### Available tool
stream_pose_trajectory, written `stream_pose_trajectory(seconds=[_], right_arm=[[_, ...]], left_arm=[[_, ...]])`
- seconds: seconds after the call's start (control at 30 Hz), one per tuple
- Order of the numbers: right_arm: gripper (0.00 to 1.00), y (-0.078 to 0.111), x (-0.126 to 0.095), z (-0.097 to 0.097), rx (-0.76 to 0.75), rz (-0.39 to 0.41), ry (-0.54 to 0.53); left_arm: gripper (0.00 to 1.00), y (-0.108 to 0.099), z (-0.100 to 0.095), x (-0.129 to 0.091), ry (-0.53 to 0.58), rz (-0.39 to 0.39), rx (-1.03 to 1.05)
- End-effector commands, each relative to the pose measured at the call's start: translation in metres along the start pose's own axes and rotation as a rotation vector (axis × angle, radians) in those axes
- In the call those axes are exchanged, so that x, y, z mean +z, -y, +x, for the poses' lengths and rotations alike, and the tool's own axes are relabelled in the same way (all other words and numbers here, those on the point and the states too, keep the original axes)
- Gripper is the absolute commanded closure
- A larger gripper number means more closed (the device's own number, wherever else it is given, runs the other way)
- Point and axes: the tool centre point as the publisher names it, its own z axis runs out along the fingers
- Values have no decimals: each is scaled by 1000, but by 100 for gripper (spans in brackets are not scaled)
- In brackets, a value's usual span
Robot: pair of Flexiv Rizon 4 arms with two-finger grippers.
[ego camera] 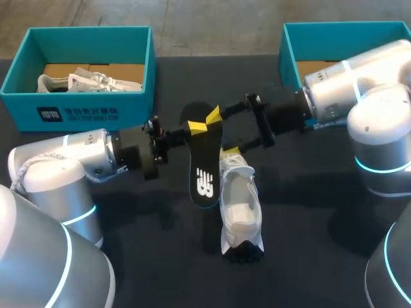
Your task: Take the shoe out of the shoebox, open the shoe tongue, remove and reinsert the insole, then place the shoe into the shoebox
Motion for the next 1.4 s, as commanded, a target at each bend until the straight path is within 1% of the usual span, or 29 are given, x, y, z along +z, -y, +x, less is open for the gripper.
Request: stream_pose_trajectory(seconds=[0.03,0.27,0.37,0.43,0.47,0.53,0.57,1.03,1.07,1.1,1.17,1.2,1.3,1.4], right_arm=[[0,22,-30,-3,-6,-42,135],[0,41,-64,-9,-184,-39,247],[0,47,-76,-13,-251,-27,298],[0,50,-82,-16,-290,-43,333],[0,52,-85,-17,-319,-37,332],[0,51,-92,-23,-294,-21,328],[0,51,-92,-23,-294,-21,328],[0,51,-92,-23,-294,-21,328],[0,49,-91,-19,-366,-19,362],[0,50,-91,-16,-452,-16,372],[0,52,-93,-16,-567,-12,417],[0,53,-95,-18,-631,-3,418],[0,58,-100,-28,-750,7,428],[0,62,-104,-41,-828,11,439]], left_arm=[[100,12,-2,-24,-23,27,-14],[100,34,-4,-40,-69,99,-46],[100,45,-4,-44,-88,121,-62],[100,51,-4,-47,-94,134,-78],[100,54,-4,-48,-95,138,-87],[100,60,-4,-48,-119,150,-82],[100,63,-3,-48,-139,158,-68],[100,63,-3,-48,-139,158,-68],[100,69,-3,-44,-144,160,-78],[100,75,-2,-42,-149,166,-105],[100,86,1,-41,-160,171,-152],[100,92,3,-41,-168,171,-174],[100,106,11,-45,-186,174,-225],[100,120,16,-47,-199,176,-247]])
